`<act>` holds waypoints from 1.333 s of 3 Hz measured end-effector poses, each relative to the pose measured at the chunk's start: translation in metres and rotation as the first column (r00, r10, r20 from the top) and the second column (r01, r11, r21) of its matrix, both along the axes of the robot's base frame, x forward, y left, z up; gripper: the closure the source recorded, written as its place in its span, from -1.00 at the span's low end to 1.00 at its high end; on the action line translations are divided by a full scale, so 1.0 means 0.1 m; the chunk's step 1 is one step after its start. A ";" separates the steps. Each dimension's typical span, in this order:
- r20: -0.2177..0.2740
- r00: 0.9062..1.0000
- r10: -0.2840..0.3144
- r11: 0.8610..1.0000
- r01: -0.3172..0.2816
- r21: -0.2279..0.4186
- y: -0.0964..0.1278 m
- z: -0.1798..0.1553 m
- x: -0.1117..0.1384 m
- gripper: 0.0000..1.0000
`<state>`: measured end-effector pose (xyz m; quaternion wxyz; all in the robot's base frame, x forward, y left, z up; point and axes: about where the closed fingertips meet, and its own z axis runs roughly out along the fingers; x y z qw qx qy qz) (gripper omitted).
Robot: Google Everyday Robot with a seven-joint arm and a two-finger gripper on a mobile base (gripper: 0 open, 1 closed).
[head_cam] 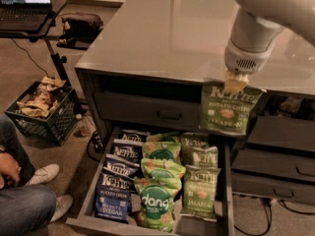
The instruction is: Pick green jalapeno chip bag from middle drawer and place on counter
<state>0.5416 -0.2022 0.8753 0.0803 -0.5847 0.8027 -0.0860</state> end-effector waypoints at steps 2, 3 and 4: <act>0.013 1.000 0.001 1.000 -0.001 0.002 0.01 0.05 0.03 1.00; 0.058 0.998 0.005 1.000 -0.006 0.013 -0.05 0.25 0.26 1.00; 0.108 0.994 0.022 1.000 -0.020 -0.016 -0.18 0.56 0.71 1.00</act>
Offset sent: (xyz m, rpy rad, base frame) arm 0.0120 -0.0018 0.0147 0.0089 -0.0347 -0.0040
